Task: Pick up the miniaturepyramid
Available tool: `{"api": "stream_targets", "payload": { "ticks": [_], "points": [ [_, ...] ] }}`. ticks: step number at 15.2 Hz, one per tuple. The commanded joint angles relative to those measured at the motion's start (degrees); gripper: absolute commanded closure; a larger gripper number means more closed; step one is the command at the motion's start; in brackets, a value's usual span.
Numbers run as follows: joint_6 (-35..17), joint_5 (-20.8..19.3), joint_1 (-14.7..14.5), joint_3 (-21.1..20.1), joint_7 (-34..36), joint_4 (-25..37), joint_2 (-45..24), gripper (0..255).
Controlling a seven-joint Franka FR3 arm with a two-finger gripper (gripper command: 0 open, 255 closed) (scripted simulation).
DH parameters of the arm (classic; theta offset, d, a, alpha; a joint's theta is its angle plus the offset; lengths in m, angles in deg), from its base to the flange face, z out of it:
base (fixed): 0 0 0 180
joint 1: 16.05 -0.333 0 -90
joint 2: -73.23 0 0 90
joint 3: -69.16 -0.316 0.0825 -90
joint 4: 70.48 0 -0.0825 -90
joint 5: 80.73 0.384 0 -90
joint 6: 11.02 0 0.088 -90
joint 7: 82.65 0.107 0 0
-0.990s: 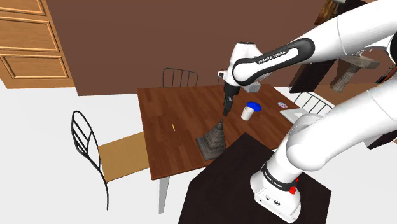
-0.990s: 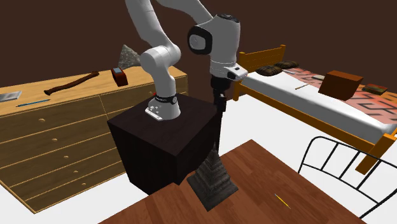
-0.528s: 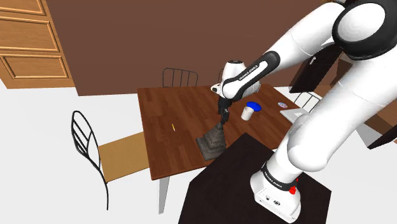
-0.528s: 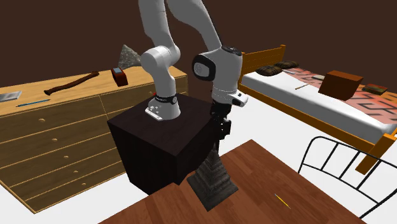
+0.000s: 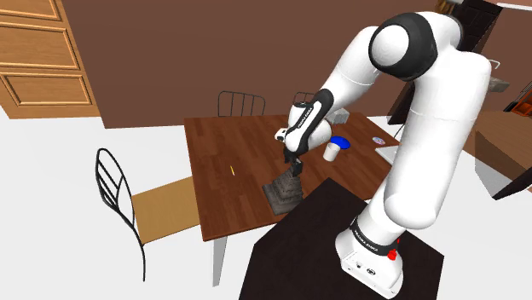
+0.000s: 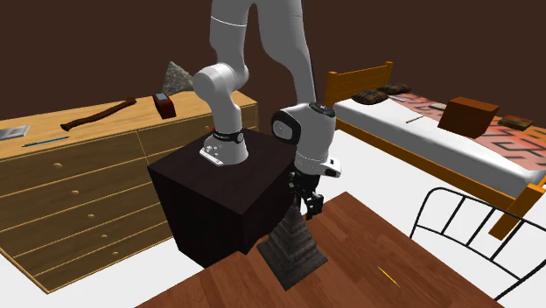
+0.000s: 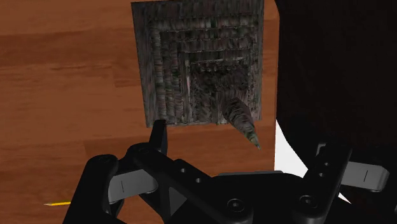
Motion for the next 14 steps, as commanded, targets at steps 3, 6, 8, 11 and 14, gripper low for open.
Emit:
{"api": "stream_targets", "payload": {
  "ticks": [3,6,8,11,14],
  "points": [
    [-3.4,1.9,1.8,-2.3,-1.8,1.2,-4.6,0],
    [-5.6,3.1,3.1,-3.9,-2.4,2.0,-7.6,0],
    [-6.0,3.3,3.3,-4.2,-2.5,2.2,-8.1,0],
    [-6.1,3.3,3.3,-4.3,-2.5,2.2,-8.2,255],
    [-6.0,3.3,3.3,-4.3,-2.5,2.2,-8.2,255]
  ]
}}
